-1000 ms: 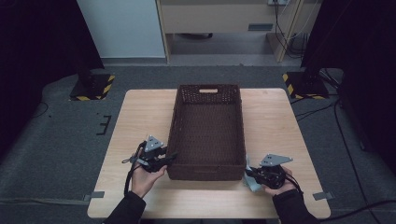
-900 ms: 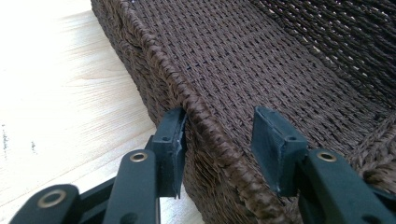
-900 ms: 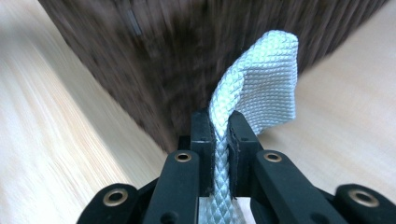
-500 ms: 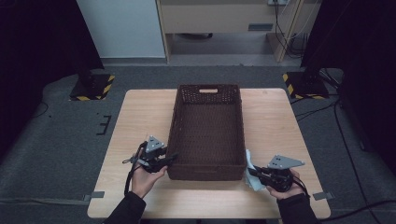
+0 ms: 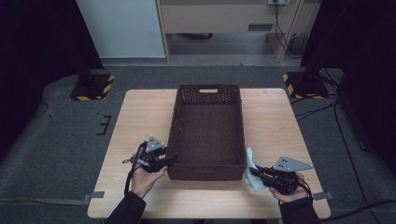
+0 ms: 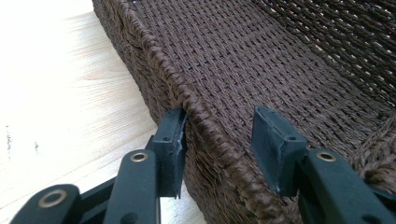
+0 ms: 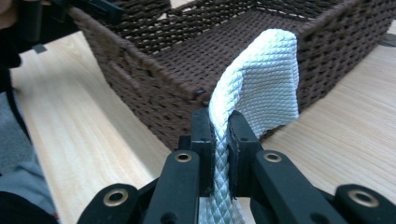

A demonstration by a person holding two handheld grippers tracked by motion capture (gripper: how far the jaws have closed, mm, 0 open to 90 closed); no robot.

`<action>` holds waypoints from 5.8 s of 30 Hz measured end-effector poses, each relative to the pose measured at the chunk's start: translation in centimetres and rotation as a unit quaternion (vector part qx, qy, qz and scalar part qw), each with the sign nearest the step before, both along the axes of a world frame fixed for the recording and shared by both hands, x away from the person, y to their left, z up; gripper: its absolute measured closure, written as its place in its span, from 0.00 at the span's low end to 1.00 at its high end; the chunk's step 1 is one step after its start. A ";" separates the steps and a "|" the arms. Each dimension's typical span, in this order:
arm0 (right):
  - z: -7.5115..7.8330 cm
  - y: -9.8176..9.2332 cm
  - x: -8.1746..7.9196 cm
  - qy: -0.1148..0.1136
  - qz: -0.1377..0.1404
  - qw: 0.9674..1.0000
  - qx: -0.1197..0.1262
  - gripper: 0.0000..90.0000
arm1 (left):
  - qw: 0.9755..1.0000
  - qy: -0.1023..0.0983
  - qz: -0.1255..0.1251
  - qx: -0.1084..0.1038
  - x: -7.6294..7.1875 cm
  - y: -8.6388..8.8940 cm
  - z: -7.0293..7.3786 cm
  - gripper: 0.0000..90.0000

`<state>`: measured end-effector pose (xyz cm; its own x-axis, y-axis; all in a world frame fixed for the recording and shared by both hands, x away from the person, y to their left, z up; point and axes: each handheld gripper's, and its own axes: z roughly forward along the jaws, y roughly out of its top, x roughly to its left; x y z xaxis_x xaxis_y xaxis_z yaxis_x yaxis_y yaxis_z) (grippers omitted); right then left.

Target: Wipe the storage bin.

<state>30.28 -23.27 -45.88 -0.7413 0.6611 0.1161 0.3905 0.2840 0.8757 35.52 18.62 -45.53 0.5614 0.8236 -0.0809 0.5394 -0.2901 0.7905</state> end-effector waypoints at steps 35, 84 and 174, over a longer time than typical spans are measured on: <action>-4.4 1.6 0.8 0.105 -0.006 0.992 -0.064 0.93 | 1.000 -0.004 0.006 0.001 0.3 0.4 -0.3 0.42; -3.8 -7.6 2.7 0.080 -0.194 0.974 -0.082 0.90 | 0.999 -0.029 -0.003 -0.032 0.1 1.3 0.3 0.47; 1.4 2.8 6.4 -0.023 -0.131 0.990 -0.042 0.79 | 0.997 -0.016 -0.040 -0.060 -0.3 0.6 1.1 0.54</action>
